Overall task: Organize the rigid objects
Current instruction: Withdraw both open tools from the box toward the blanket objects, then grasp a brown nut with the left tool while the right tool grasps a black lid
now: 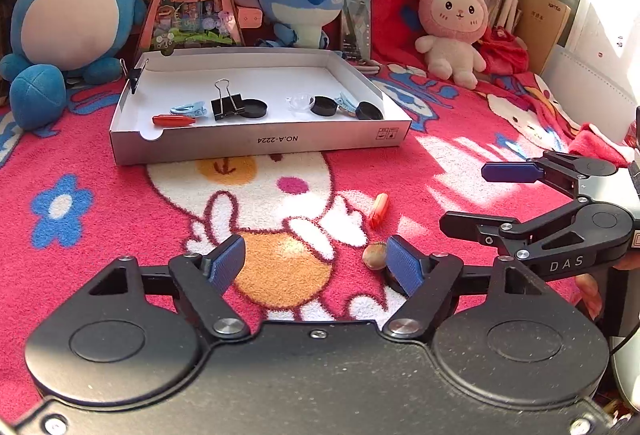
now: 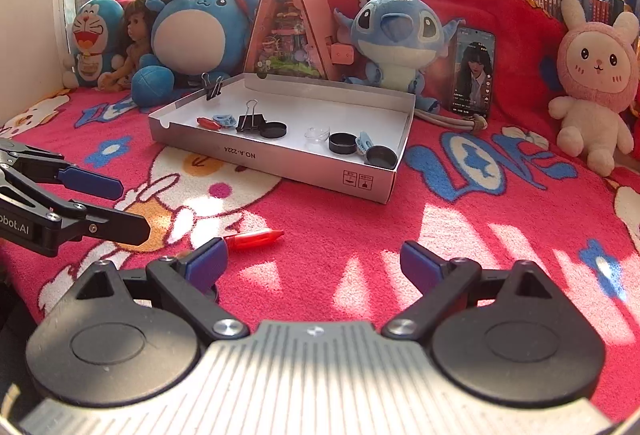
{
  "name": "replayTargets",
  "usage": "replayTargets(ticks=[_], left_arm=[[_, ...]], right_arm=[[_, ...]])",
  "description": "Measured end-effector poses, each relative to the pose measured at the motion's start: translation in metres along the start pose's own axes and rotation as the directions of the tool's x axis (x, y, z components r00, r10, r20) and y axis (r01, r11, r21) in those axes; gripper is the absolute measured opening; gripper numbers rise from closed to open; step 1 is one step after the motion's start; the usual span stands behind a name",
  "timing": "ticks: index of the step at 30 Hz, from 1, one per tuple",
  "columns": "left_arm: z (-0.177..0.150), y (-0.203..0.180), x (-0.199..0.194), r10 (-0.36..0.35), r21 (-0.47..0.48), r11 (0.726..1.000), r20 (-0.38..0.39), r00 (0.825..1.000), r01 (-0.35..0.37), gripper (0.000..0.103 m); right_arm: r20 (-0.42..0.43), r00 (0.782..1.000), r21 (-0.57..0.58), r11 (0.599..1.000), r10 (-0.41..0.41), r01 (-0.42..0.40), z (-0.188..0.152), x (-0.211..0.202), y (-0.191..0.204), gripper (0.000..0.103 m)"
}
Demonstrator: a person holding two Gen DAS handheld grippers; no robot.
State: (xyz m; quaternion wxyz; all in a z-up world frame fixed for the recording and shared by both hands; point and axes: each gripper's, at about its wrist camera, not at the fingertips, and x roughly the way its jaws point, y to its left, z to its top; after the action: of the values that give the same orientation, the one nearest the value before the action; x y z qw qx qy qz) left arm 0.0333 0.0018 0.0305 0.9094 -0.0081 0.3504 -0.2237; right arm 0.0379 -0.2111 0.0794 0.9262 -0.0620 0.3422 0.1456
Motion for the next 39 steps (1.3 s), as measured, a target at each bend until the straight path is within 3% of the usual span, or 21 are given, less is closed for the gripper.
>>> replayTargets(ticks=[4,17,19,26,35,39], left_arm=[[-0.002,-0.002,0.005,-0.015,-0.012,1.000,-0.028,0.999,0.014,0.056],[0.001,-0.021,0.031,-0.098,-0.062,0.994,-0.062,0.993,0.094,0.029],[0.001,-0.021,0.037,-0.092,-0.076,0.993,-0.071,0.993,0.087,0.017],[0.011,-0.011,0.032,-0.059,-0.101,0.993,-0.047,0.997,0.054,0.017],[0.014,0.010,0.024,-0.015,-0.143,0.990,-0.031,0.999,0.010,0.017],[0.012,0.013,0.024,-0.009,-0.149,0.989,-0.033,0.999,0.004,0.017]], right_arm=[[-0.007,0.999,-0.040,0.998,0.050,-0.050,-0.010,-0.006,0.009,0.097],[-0.005,0.991,-0.145,0.981,0.130,-0.130,-0.023,-0.014,0.039,0.091],[-0.001,0.991,-0.146,0.980,0.137,-0.136,-0.024,-0.015,0.041,0.089],[0.015,0.988,-0.118,0.982,0.152,-0.149,-0.026,-0.016,0.044,0.074],[0.049,0.986,-0.097,0.983,0.158,-0.153,-0.021,-0.013,0.050,0.038],[0.040,0.989,-0.104,0.985,0.144,-0.139,-0.019,-0.009,0.055,0.032]])
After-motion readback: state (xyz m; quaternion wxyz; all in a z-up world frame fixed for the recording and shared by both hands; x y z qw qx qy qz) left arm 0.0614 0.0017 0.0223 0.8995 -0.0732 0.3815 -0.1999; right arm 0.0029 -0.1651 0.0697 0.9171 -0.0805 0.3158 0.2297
